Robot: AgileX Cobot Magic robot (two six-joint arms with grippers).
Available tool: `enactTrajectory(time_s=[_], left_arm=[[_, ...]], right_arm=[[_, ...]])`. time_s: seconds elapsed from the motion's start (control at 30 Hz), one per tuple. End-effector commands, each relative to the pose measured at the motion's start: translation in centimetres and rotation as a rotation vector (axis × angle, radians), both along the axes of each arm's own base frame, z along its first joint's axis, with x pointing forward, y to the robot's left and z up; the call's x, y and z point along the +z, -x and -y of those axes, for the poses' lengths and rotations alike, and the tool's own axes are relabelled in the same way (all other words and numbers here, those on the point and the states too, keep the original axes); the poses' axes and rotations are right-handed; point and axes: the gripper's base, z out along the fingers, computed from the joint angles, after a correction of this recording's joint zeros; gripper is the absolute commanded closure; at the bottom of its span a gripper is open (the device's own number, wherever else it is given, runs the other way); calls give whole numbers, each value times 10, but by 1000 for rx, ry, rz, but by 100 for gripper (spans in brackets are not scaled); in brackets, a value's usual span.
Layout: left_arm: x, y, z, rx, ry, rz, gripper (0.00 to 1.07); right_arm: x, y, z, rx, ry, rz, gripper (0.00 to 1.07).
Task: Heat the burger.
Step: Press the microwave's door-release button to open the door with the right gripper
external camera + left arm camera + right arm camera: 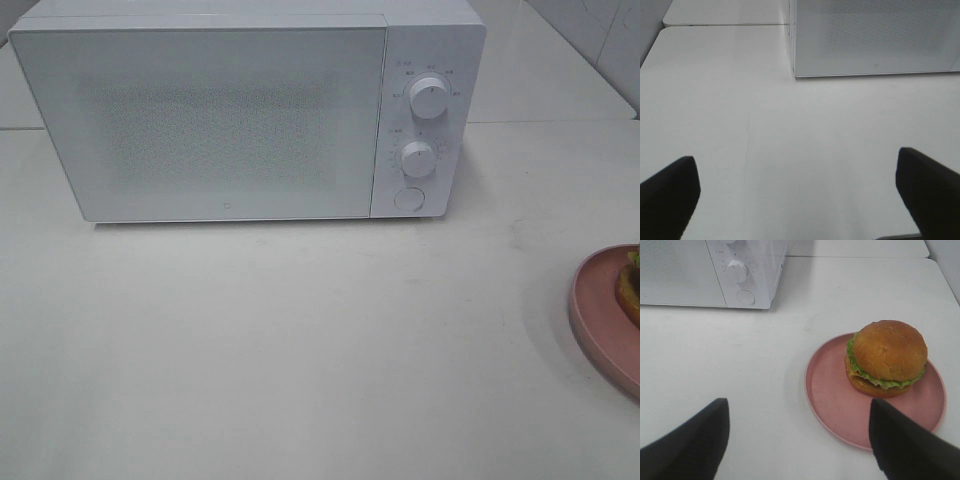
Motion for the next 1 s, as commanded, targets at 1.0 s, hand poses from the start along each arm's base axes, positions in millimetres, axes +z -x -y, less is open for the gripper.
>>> enactTrajectory(time_s=[1.0], left_arm=[[0, 3, 0, 4, -1, 25, 7]], right_arm=[[20, -28, -3, -4, -11, -58, 32]])
